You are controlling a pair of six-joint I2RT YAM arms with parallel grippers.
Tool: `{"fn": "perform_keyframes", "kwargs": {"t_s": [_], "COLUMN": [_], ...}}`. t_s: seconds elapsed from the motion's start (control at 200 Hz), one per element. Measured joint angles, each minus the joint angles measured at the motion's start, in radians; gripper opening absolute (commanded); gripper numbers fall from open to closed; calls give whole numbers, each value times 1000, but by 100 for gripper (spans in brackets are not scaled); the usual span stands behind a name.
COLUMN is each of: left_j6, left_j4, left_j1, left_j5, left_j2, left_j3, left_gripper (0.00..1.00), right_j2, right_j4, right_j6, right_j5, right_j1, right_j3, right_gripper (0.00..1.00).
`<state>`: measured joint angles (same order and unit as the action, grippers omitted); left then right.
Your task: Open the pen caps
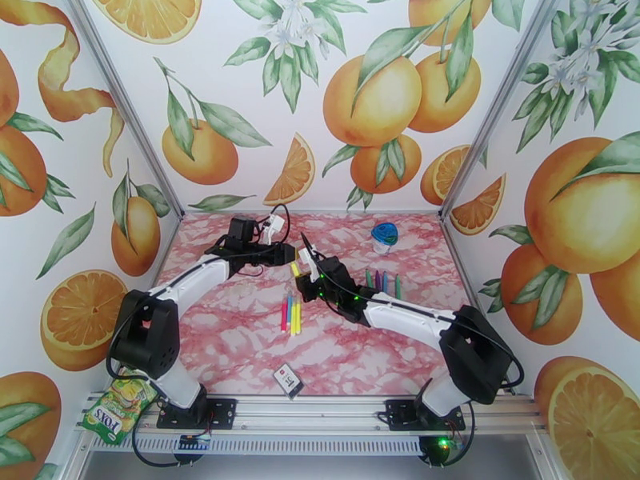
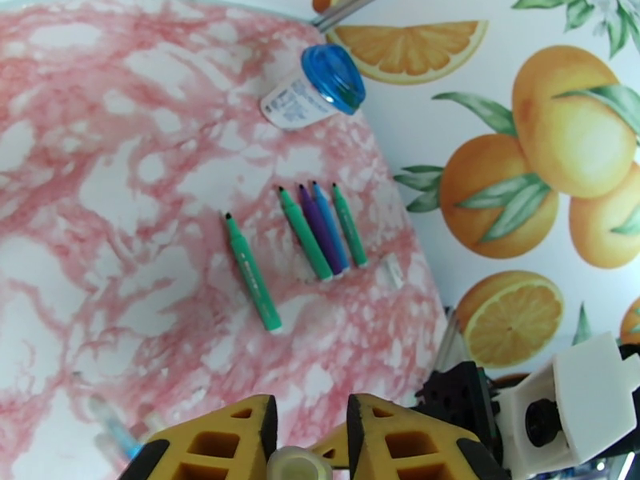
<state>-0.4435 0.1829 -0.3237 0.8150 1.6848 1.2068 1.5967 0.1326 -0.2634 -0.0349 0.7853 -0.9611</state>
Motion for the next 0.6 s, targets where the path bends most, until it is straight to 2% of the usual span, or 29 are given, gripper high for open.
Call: {"fn": "perform_keyframes", "kwargs": {"t_s": [0.06, 0.16, 0.24, 0.44, 0.6], "left_j6": [7, 4, 0, 1, 5], "left_j4": [0, 1, 0, 1, 5], "left_j1": [0, 2, 0, -5, -11], "left_j5": [-4, 0, 12, 43, 53], "left_j2": [1, 5, 5, 5, 5], "left_j3": [2, 5, 8, 22, 26], "left_gripper": [14, 8, 4, 2, 2], "right_j2": [0, 0, 0, 1, 13], "right_j4": [0, 1, 1, 0, 3], "right_j6": [0, 7, 6, 7, 7], "right_j5": [0, 0, 1, 1, 1], "right_j1": [0, 0, 0, 0, 0], "right_j3": [0, 0, 0, -19, -52], "right_gripper": [14, 30, 35, 35, 28]}}
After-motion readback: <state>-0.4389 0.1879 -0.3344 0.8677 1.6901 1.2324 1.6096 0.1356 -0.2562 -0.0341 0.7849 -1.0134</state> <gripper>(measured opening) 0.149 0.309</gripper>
